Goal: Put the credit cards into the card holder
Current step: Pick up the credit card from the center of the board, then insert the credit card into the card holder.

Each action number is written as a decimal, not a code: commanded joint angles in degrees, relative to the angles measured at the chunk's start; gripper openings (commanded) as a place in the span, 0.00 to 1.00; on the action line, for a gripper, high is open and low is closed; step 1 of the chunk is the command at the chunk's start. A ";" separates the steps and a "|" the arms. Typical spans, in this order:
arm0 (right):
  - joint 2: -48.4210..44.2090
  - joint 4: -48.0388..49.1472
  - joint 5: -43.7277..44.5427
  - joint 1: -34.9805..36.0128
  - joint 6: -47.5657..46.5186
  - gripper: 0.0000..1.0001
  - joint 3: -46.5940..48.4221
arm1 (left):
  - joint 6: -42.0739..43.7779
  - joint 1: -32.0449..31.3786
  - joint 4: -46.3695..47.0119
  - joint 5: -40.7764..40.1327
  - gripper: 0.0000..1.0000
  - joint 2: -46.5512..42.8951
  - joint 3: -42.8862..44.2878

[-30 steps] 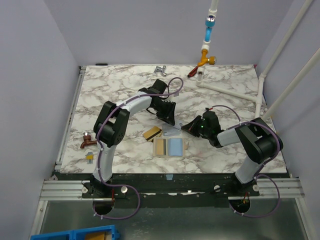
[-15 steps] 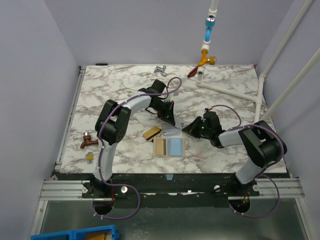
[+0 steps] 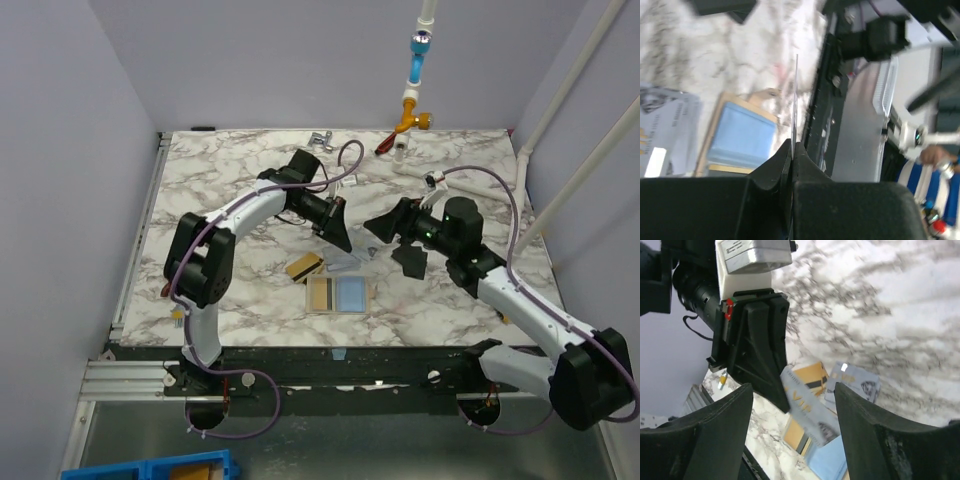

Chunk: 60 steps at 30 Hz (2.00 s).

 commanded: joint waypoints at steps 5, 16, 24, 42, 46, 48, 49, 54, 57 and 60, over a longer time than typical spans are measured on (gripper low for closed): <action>0.30 -8.91 -17.79 -0.34 -13.93 0.69 8.66 | 30.39 -0.86 -26.84 11.70 0.00 -10.11 1.18; 2.34 -14.89 -37.74 -0.40 -14.65 0.51 13.79 | 31.33 -1.04 -27.37 8.07 0.00 -15.40 -4.50; 2.72 -17.15 -37.37 1.46 -13.84 0.44 12.34 | 30.89 -1.70 -27.23 6.20 0.00 -15.80 -4.30; 7.04 -16.91 -38.16 5.70 -12.83 0.01 11.58 | 31.51 -1.88 -29.03 5.01 0.00 -13.83 -1.76; 6.48 -14.91 -39.67 6.20 -10.79 0.01 10.00 | 30.14 -1.88 -27.98 4.08 0.00 -13.82 -0.98; 6.19 -13.62 -39.72 6.55 -9.78 0.03 9.09 | 29.58 -1.87 -27.71 3.89 0.00 -13.55 -0.31; 6.22 -13.56 -39.60 6.67 -9.68 0.03 8.89 | 29.42 -1.88 -27.79 3.80 0.00 -13.35 0.04; 6.34 -13.12 -38.51 7.65 -9.01 0.01 7.99 | 29.39 -1.88 -28.14 3.53 0.00 -12.61 0.76; 6.01 -13.39 -37.11 7.83 -8.74 0.01 7.53 | 28.92 -1.88 -27.53 3.20 0.00 -12.66 0.36; 5.50 -16.15 -30.07 7.85 -8.61 0.01 6.82 | 26.81 -1.88 -24.81 0.98 0.16 -13.80 -1.35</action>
